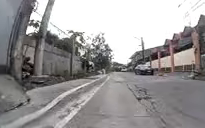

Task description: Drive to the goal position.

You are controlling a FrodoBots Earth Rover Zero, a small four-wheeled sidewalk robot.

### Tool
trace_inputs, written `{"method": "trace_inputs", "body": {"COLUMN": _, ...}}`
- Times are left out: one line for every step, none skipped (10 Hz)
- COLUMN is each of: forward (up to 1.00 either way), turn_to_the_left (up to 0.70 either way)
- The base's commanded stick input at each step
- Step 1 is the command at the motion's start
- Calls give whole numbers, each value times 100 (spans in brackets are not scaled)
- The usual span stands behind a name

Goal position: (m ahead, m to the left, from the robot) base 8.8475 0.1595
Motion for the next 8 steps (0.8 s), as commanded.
{"method": "trace_inputs", "body": {"forward": 100, "turn_to_the_left": 0}}
{"method": "trace_inputs", "body": {"forward": 100, "turn_to_the_left": 0}}
{"method": "trace_inputs", "body": {"forward": 100, "turn_to_the_left": 0}}
{"method": "trace_inputs", "body": {"forward": 100, "turn_to_the_left": 0}}
{"method": "trace_inputs", "body": {"forward": 100, "turn_to_the_left": 0}}
{"method": "trace_inputs", "body": {"forward": 100, "turn_to_the_left": 0}}
{"method": "trace_inputs", "body": {"forward": 100, "turn_to_the_left": -2}}
{"method": "trace_inputs", "body": {"forward": 100, "turn_to_the_left": -32}}
